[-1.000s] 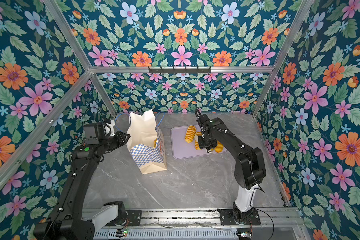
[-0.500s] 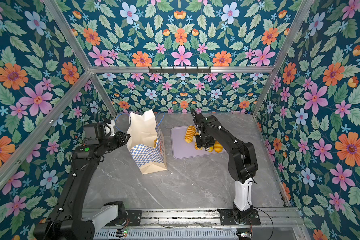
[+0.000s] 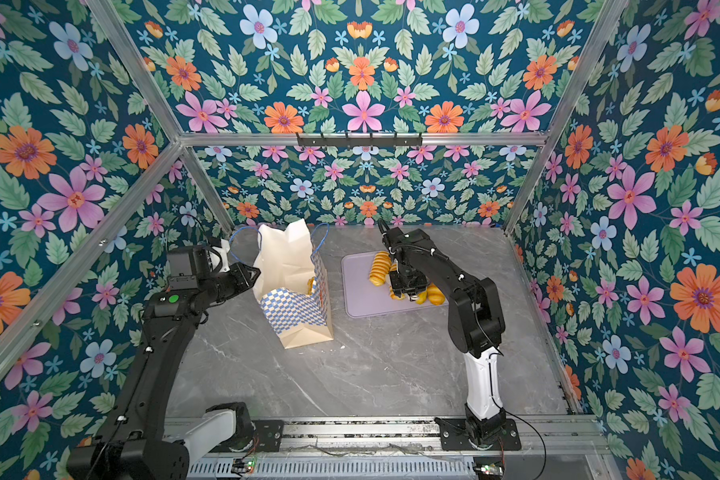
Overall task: Place the fake bread into the paper bag
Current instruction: 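Lower the tongs onto the yellow twisted roll and squeeze them shut, then lift the twisted roll with the tongs up off the tray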
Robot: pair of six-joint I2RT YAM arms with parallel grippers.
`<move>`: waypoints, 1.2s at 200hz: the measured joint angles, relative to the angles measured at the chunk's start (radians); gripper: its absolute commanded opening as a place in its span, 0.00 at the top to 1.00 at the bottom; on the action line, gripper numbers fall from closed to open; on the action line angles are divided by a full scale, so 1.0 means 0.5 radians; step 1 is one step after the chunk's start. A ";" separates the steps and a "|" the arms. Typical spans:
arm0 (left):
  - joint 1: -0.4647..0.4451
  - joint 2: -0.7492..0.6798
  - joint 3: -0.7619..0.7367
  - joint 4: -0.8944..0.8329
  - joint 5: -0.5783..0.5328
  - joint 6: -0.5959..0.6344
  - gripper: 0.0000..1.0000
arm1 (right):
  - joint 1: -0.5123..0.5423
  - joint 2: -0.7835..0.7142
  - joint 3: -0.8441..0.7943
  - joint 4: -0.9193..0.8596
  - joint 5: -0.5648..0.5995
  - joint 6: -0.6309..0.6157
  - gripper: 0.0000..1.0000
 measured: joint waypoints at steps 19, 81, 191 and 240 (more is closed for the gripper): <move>0.000 0.000 0.002 -0.001 0.000 0.000 0.72 | 0.000 0.027 0.014 -0.003 0.004 -0.012 0.52; 0.000 0.000 0.011 -0.001 -0.001 0.001 0.72 | 0.000 -0.018 -0.027 0.004 0.018 -0.014 0.61; 0.000 -0.004 0.021 -0.002 0.001 0.001 0.75 | 0.000 -0.414 -0.170 0.035 -0.060 0.074 0.64; 0.000 -0.005 0.018 -0.001 0.001 0.001 0.79 | 0.000 -0.641 -0.211 0.076 -0.149 0.116 0.65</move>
